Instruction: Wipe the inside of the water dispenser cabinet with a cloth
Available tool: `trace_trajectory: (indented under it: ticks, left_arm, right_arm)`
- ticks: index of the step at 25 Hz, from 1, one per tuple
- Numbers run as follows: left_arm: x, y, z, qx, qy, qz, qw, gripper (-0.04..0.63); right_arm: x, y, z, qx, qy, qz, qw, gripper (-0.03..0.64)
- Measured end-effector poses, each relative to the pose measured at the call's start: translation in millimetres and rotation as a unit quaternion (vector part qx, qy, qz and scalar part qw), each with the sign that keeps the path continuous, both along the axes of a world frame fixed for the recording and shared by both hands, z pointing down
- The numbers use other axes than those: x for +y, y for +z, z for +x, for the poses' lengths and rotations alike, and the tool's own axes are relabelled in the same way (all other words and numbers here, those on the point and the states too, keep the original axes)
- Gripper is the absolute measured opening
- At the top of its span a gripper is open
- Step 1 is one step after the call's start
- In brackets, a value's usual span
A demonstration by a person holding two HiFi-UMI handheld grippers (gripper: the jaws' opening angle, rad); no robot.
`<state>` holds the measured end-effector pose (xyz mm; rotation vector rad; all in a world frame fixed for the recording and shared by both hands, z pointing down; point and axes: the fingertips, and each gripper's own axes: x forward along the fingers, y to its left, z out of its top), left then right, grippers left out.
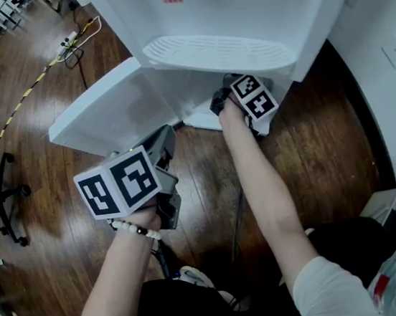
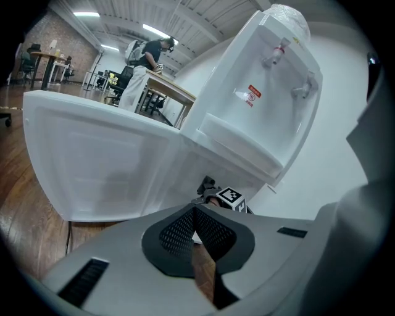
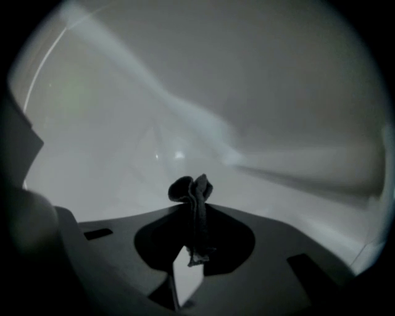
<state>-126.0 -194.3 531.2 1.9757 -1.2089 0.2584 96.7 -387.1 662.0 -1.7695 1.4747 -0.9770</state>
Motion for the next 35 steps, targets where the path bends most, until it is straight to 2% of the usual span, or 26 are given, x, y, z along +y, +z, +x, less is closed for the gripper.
trace_trajectory:
  ticks: [6, 12, 18, 23, 26, 35]
  left_arm:
    - [-1, 2, -4, -0.002, -0.007, -0.004, 1.0, -0.006]
    - [0, 1, -2, -0.001, -0.006, -0.003, 1.0, -0.006]
    - [2, -4, 0, 0.003, 0.001, 0.002, 1.0, -0.006]
    - [5, -9, -4, 0.008, 0.001, 0.005, 1.0, -0.006]
    - [8, -13, -5, 0.01, 0.002, 0.007, 0.9999, -0.006]
    - [9, -11, -6, 0.009, 0.0, 0.004, 1.0, -0.006]
  right_arm:
    - [7, 69, 4, -0.103, 0.032, -0.061, 0.992, 0.054]
    - [16, 98, 7, -0.115, 0.053, -0.091, 0.988, 0.054]
    - [36, 55, 19, -0.093, 0.106, -0.037, 0.989, 0.046]
    - [41, -5, 23, -0.031, 0.12, 0.021, 0.992, 0.046]
    - [48, -30, 27, -0.025, 0.134, 0.052, 0.989, 0.046]
    - [59, -50, 22, -0.007, 0.138, 0.086, 0.987, 0.046]
